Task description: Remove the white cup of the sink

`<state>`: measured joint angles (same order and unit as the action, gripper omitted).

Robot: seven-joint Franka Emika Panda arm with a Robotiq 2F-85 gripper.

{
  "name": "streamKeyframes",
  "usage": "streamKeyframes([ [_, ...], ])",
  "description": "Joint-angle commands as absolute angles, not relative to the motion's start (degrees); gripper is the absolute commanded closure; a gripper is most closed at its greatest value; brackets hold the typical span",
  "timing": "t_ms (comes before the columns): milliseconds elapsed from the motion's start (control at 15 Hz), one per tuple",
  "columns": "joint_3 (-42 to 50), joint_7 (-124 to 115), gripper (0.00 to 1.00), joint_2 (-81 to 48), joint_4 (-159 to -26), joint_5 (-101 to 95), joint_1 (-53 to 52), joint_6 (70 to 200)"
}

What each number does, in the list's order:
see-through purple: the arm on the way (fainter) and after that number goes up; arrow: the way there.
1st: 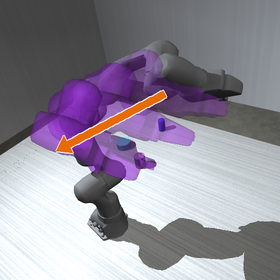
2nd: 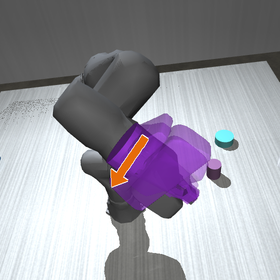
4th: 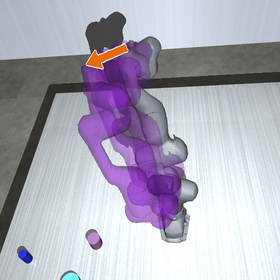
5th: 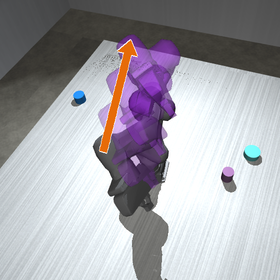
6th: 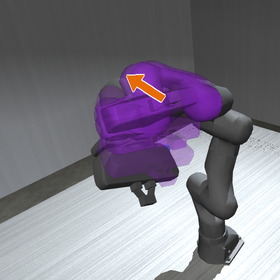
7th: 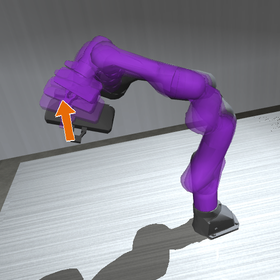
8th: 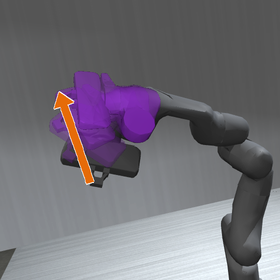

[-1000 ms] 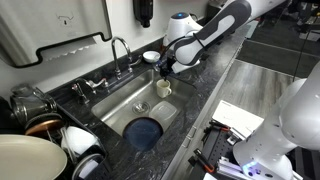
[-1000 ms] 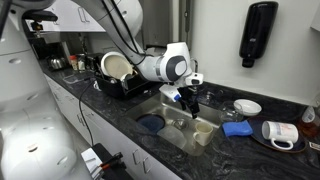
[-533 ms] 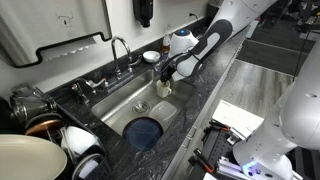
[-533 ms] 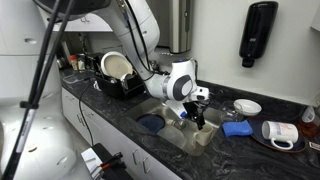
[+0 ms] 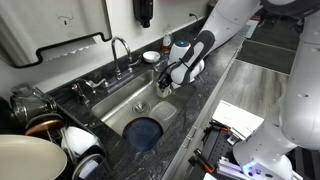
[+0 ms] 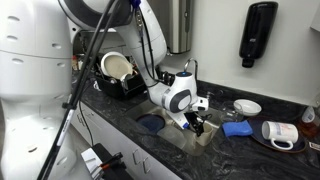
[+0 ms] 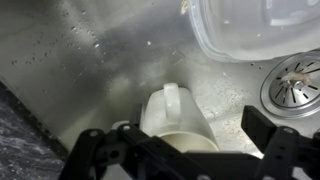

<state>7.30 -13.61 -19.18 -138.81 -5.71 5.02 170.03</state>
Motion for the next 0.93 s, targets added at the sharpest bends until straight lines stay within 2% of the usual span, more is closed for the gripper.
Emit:
streamKeyframes([
  [0, 5.6, -7.7, 0.0, -22.5, -136.2, -1.9, 6.2, 170.8],
  [267, 7.3, -7.4, 0.0, -25.1, -133.6, -2.0, 5.1, 169.3],
  [533, 4.2, -4.5, 0.0, -27.6, -131.6, -0.1, 7.9, 168.7],
  [600, 3.0, -3.2, 0.25, -27.9, -131.3, 0.6, 8.9, 168.7],
  [667, 2.0, -2.0, 0.27, -28.3, -131.0, 1.3, 9.9, 168.8],
  [867, 0.6, 0.3, 0.49, -28.9, -130.5, 2.7, 11.5, 168.5],
])
